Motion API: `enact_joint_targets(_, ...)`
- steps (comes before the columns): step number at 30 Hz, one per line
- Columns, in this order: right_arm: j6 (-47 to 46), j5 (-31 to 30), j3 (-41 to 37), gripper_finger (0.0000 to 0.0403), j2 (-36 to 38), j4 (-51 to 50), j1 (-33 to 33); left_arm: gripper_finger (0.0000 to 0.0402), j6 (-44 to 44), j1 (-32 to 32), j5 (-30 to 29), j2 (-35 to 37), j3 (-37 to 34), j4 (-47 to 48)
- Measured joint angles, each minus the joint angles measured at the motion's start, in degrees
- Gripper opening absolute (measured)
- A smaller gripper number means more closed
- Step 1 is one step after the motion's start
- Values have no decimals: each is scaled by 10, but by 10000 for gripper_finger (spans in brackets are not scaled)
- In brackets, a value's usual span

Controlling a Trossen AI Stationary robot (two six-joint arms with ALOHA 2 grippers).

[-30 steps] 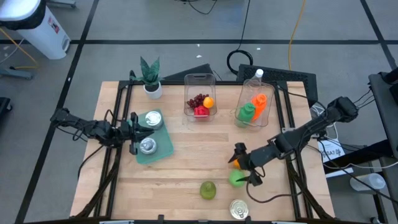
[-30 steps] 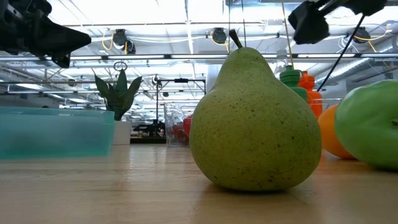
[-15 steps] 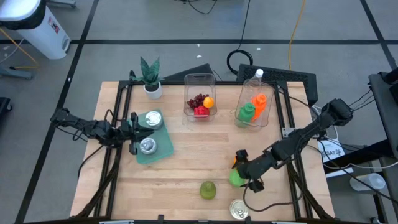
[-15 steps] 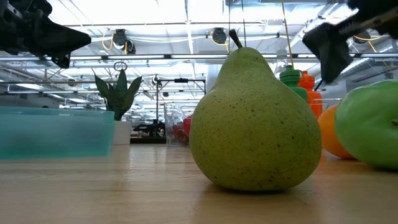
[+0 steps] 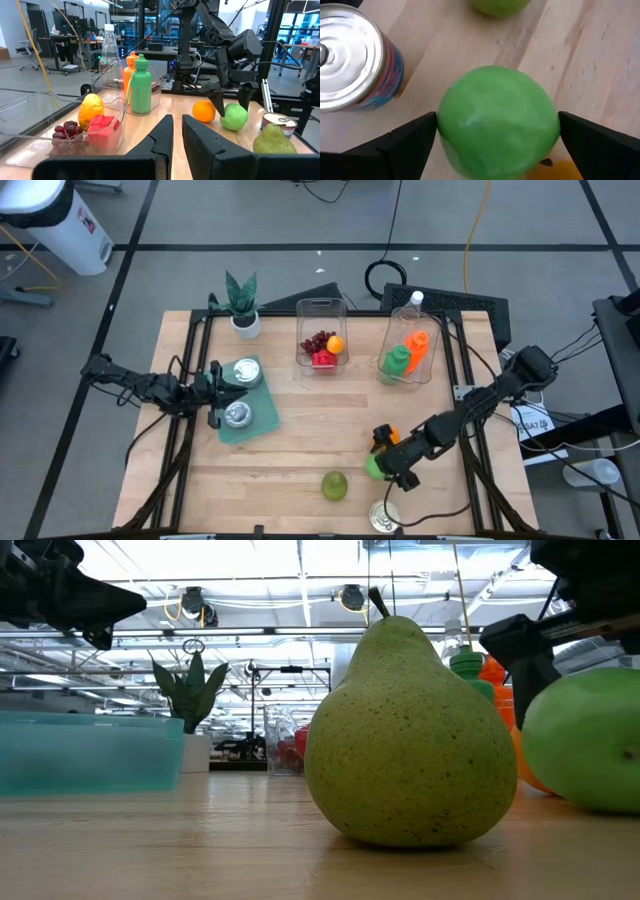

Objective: Pick & Place Food Item
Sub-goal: Put the green apple into the left transparent bin

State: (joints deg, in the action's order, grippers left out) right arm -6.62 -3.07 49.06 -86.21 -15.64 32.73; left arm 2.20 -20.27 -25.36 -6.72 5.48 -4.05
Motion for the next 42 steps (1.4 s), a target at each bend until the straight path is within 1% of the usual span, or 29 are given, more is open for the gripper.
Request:
enact_joint_targets(5,24,0,0,399,-10,17,0,49,0,0,0,0,0,0)
enact_joint_targets(12,24,-2,0,398,-17,25,-5,49,0,0,0,0,0,0)
enact_joint_targets(18,18,-18,-2,396,-18,36,-8,49,0,0,0,0,0,0)
enact_joint_targets(19,18,-28,-5,396,-18,38,-8,49,0,0,0,0,0,0)
enact_joint_targets(22,17,-43,-26,396,-18,72,-7,49,-1,0,0,0,0,0)
enact_joint_targets(25,5,-44,-43,395,-17,103,-7,49,-1,0,0,0,0,0)
enact_joint_targets(31,-17,-44,-49,395,-17,136,-9,49,-2,0,0,0,0,0)
enact_joint_targets(36,-15,-42,-51,395,-7,164,-10,49,-2,0,0,0,0,0)
enact_joint_targets(42,-15,-42,-51,395,31,171,-22,49,-2,0,0,0,0,0)
